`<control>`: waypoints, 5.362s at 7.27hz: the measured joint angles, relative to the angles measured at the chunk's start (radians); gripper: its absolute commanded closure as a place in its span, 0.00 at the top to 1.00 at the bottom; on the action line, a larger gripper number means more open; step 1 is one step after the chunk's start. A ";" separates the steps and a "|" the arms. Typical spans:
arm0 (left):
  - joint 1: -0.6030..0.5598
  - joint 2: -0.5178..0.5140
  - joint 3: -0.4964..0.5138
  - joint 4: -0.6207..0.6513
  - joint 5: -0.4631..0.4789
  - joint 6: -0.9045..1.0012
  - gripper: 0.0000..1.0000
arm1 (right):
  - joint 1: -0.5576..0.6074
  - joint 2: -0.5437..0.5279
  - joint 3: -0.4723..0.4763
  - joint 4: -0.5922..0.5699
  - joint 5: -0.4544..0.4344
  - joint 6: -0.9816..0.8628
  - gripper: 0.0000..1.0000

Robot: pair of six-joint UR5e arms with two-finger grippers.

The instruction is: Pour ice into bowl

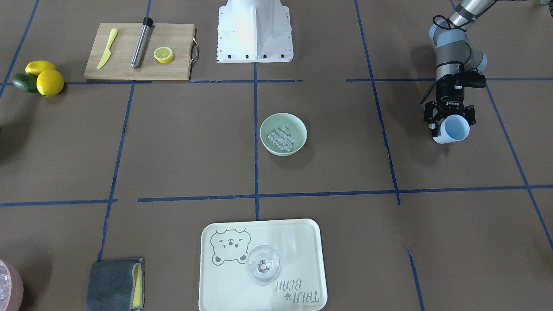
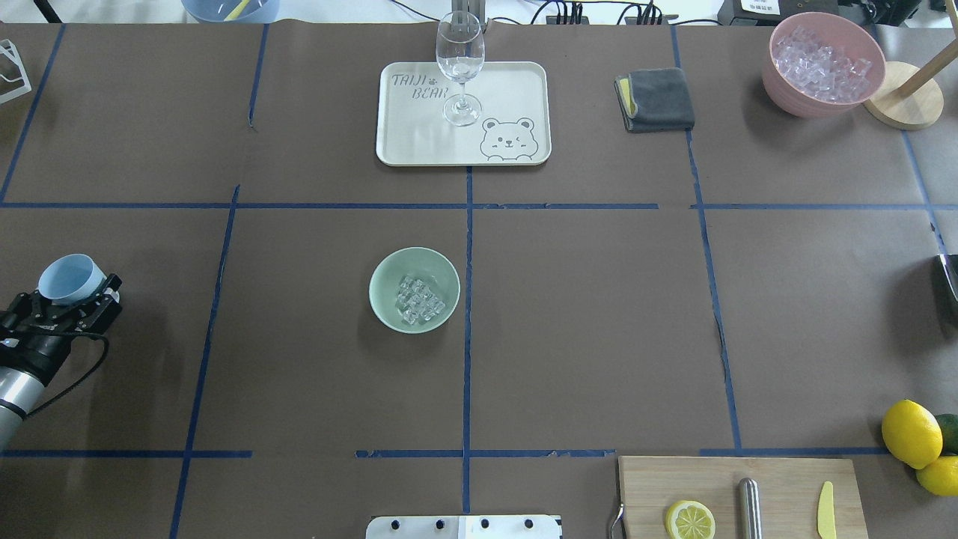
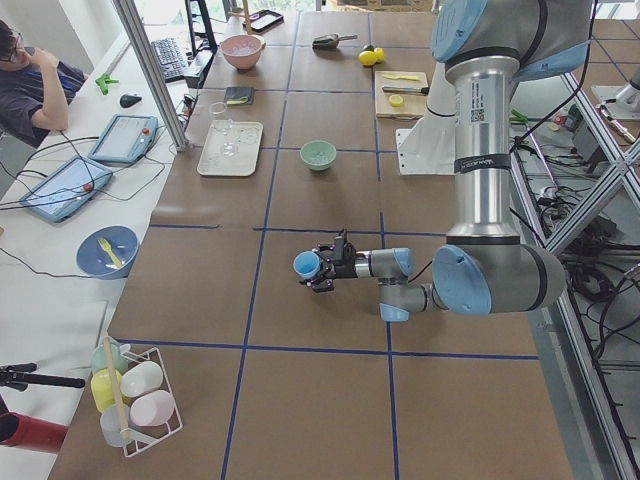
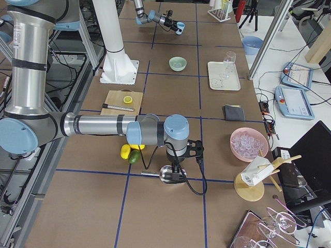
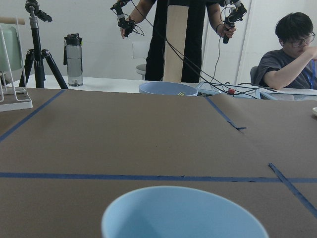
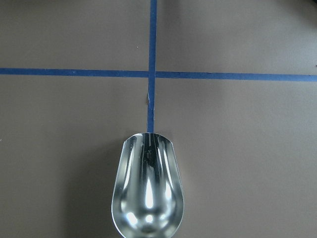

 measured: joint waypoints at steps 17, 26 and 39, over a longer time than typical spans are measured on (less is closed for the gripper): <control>0.030 0.036 -0.073 -0.254 0.095 0.289 1.00 | 0.000 -0.002 -0.002 0.000 0.000 0.002 1.00; -0.667 0.042 -0.328 0.273 -0.916 0.789 1.00 | 0.000 -0.002 0.007 0.000 0.000 0.003 1.00; -1.355 -0.093 -0.341 1.714 -1.756 1.254 1.00 | -0.148 -0.002 0.234 0.079 0.154 0.095 1.00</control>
